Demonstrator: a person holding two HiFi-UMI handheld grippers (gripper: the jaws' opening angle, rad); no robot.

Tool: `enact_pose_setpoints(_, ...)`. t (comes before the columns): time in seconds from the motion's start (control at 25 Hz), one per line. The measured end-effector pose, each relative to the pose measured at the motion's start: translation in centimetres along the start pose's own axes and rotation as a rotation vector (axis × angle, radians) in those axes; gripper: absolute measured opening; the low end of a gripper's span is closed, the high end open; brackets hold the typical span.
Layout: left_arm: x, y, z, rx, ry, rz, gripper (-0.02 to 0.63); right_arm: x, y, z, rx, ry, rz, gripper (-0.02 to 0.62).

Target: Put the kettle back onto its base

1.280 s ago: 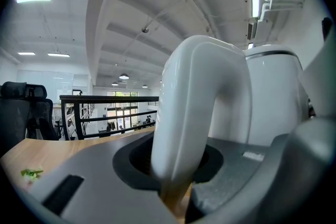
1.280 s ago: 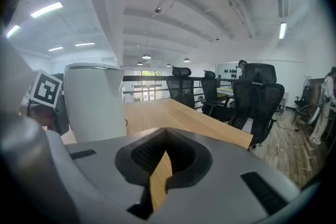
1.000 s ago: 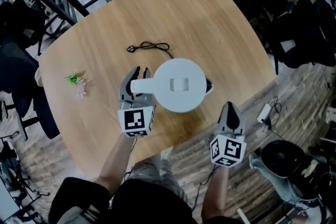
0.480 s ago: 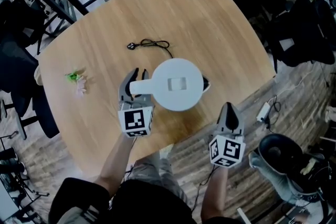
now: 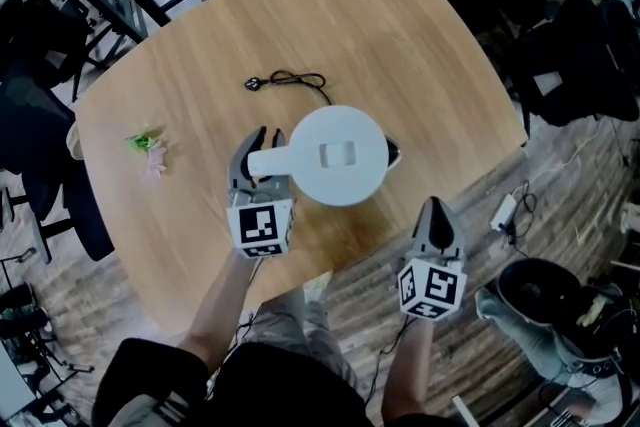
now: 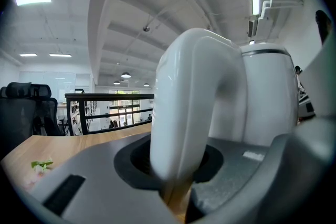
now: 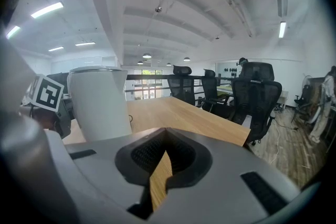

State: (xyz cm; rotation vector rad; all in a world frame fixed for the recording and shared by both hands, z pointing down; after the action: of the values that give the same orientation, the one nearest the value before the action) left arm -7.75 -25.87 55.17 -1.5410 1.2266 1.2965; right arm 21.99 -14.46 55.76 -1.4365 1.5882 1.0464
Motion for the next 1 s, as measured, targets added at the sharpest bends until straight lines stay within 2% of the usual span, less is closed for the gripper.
enact_pose_setpoints(0.4, -0.3, -0.4, 0.4, -0.031, 0.022, 0.009, 0.086, -0.4, 0.1, 0.4, -0.002, 0.013, -0.008, -0.002)
enact_pose_setpoints(0.72, -1.6, 0.1, 1.1, -0.023, 0.091, 0.031, 0.176, -0.4, 0.3, 1.3, -0.005, 0.006, -0.008, -0.002)
enact_pose_setpoints(1.0, -1.6, -0.1, 1.8, -0.03, 0.103, 0.01, 0.187, -0.5, 0.7, 1.8, 0.002, 0.0, -0.008, -0.002)
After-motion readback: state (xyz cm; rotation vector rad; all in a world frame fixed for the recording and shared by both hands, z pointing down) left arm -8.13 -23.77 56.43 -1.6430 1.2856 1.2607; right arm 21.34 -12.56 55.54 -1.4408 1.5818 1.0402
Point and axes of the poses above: the fingertips, and each gripper's own axes: z backward along the fingers, y to its left, x out of its top, the point moved 3 cm from there along z, backward along the fingers, and after that the axes turned 3 degrees about z, right-handed, at the moved point
